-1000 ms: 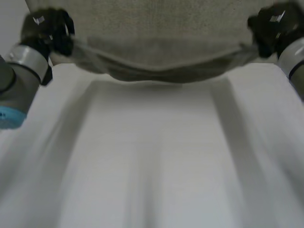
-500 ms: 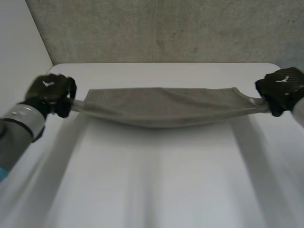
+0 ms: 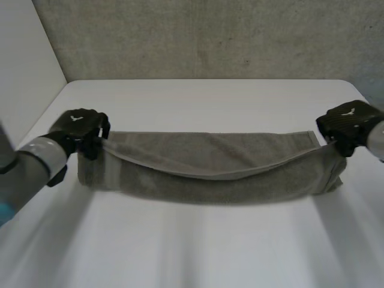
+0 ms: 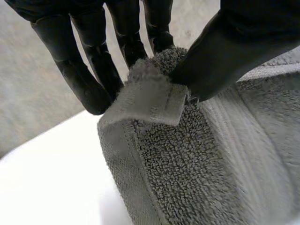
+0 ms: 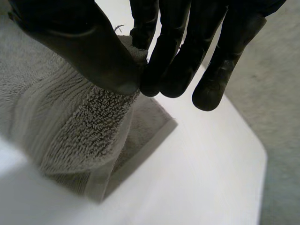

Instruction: Fold the towel.

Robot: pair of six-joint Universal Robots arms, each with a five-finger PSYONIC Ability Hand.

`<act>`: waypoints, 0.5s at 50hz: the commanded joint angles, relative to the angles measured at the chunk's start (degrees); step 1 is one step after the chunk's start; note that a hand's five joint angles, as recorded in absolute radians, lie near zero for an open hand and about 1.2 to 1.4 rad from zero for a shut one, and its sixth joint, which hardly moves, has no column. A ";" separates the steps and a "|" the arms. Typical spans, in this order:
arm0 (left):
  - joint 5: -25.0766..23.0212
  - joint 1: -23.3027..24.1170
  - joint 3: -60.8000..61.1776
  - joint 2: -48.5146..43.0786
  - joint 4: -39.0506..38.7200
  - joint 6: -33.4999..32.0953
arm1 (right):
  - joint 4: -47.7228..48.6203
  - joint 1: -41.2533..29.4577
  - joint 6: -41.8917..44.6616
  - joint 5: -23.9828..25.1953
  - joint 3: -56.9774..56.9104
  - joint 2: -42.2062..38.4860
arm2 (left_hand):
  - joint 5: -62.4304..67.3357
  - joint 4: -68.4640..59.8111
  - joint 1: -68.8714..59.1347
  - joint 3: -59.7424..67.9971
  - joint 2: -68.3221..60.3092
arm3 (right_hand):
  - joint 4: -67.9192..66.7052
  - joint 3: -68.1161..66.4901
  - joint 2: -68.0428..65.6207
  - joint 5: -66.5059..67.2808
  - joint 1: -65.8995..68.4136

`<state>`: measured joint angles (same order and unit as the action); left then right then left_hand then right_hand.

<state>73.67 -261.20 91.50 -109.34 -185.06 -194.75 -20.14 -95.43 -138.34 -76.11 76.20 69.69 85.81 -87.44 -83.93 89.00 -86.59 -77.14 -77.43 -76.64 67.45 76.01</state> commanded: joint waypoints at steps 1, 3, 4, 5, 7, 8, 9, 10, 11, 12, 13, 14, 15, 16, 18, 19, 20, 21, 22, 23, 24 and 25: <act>5.94 3.32 -19.22 -18.17 0.22 0.07 | 5.97 -3.70 -6.59 -4.04 -12.73 -15.71 | -15.81 7.44 3.93 -9.00 6.59 | -2.86 -2.57 -3.36 2.55 3.99; 7.61 3.41 -22.04 -20.28 0.05 0.16 | 8.34 -4.32 -7.47 -4.74 -14.23 -17.38 | -15.81 7.44 3.93 -9.00 6.59 | -2.86 -2.57 -3.36 2.55 3.99; 7.63 3.41 -22.07 -20.30 0.05 0.16 | 8.36 -4.33 -7.47 -4.75 -14.24 -17.40 | -15.81 7.44 3.93 -9.00 6.59 | -2.86 -2.57 -3.36 2.55 3.99; 8.67 3.59 -24.42 -21.95 -0.04 0.08 | 11.14 -4.76 -8.08 -5.70 -15.37 -18.97 | -15.81 7.44 3.93 -9.00 6.59 | -2.86 -2.57 -3.36 2.55 3.99; 9.30 3.85 -26.55 -23.46 -0.13 0.07 | 14.07 -5.12 -8.53 -7.03 -16.09 -20.30 | -15.81 7.44 3.93 -9.00 6.59 | -2.86 -2.57 -3.36 2.55 3.99; 9.56 4.46 -28.47 -24.77 -0.30 0.07 | 16.77 -5.55 -8.79 -8.43 -16.70 -21.34 | -15.81 7.44 3.93 -9.00 6.59 | -2.86 -2.57 -3.36 2.55 3.99; 9.74 5.08 -29.96 -25.83 -0.74 0.07 | 18.97 -6.17 -8.79 -9.74 -17.22 -22.14 | -15.81 7.44 3.93 -9.00 6.59 | -2.86 -2.57 -3.36 2.55 3.99; 9.74 5.08 -29.98 -25.84 -0.74 0.07 | 18.99 -6.17 -8.79 -9.76 -17.23 -22.14 | -15.81 7.44 3.93 -9.00 6.59 | -2.86 -2.57 -3.36 2.55 3.99; 10.09 5.43 -31.20 -26.62 -1.26 0.07 | 20.91 -6.69 -8.79 -10.71 -17.58 -22.84 | -15.81 7.44 3.93 -9.00 6.59 | -2.86 -2.57 -3.36 2.55 3.99; 10.44 5.52 -32.08 -27.32 -1.79 0.16 | 22.49 -7.05 -8.88 -11.51 -17.84 -23.37 | -15.81 7.44 3.93 -9.00 6.59 | -2.86 -2.57 -3.36 2.55 3.99; 10.44 5.52 -32.09 -27.33 -1.80 0.16 | 22.51 -7.05 -8.88 -11.52 -17.85 -23.38 | -15.81 7.44 3.93 -9.00 6.59 | -2.86 -2.57 -3.36 2.55 3.99; 11.23 5.52 -32.70 -27.85 -2.23 0.16 | 24.08 -7.31 -8.97 -12.12 -18.19 -23.98 | -15.81 7.44 3.93 -9.00 6.59 | -2.86 -2.57 -3.36 2.55 3.99; 12.02 5.70 -33.14 -28.38 -2.85 0.08 | 25.31 -7.49 -9.06 -12.48 -18.46 -24.51 | -15.81 7.44 3.93 -9.00 6.59 | -2.86 -2.57 -3.36 2.55 3.99; 12.02 5.70 -33.14 -28.39 -2.85 0.07 | 25.32 -7.49 -9.06 -12.48 -18.46 -24.52 | -15.81 7.44 3.93 -9.00 6.59 | -2.86 -2.57 -3.36 2.55 3.99; 12.73 5.79 -33.41 -28.82 -3.38 -0.01 | 26.38 -7.58 -9.06 -12.66 -18.46 -24.96 | -15.81 7.44 3.93 -9.00 6.59 | -2.86 -2.57 -3.36 2.55 3.99; 13.08 5.87 -33.49 -29.17 -3.73 -0.01 | 26.81 -7.58 -8.97 -12.83 -18.90 -25.48 | -15.81 7.44 3.93 -9.00 6.59 | -2.86 -2.57 -3.36 2.55 3.99; 12.99 6.14 -33.58 -29.52 -3.90 -0.01 | 26.73 -7.75 -8.97 -12.92 -19.42 -26.18 | -15.81 7.44 3.93 -9.00 6.59 | -2.86 -2.57 -3.36 2.55 3.99; 12.99 6.23 -33.50 -29.79 -3.91 -0.01 | 26.64 -8.02 -8.97 -13.01 -19.78 -26.88 | -15.81 7.44 3.93 -9.00 6.59 | -2.86 -2.57 -3.36 2.55 3.99; 12.99 6.23 -33.49 -29.79 -3.91 -0.01 | 26.64 -8.02 -8.97 -13.01 -19.78 -26.89 | -15.81 7.44 3.93 -9.00 6.59 | -2.86 -2.57 -3.36 2.55 3.99; 12.99 6.49 -33.41 -30.05 -3.91 -0.10 | 26.47 -8.28 -8.88 -13.10 -19.87 -27.33 | -15.81 7.44 3.93 -9.00 6.59 | 20.22 20.52 19.72 -20.54 -19.10; 12.99 6.49 -33.41 -30.05 -3.91 -0.10 | 26.46 -8.28 -8.88 -13.10 -19.87 -27.33 | -15.81 7.44 3.93 -9.00 6.59 | 20.45 20.75 19.96 -20.77 -19.33; 13.17 6.67 -33.15 -30.14 -3.91 -0.10 | 26.46 -8.46 -8.71 -13.53 -19.87 -27.68 | -35.44 27.06 23.56 -28.62 26.22 | 61.59 61.89 61.09 -61.90 -60.47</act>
<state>86.48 -255.14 57.76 -138.78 -188.67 -194.74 6.64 -103.26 -147.38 -89.13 56.97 43.72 85.81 -87.44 -83.94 89.02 -86.59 -77.14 -77.44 -76.64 67.85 76.06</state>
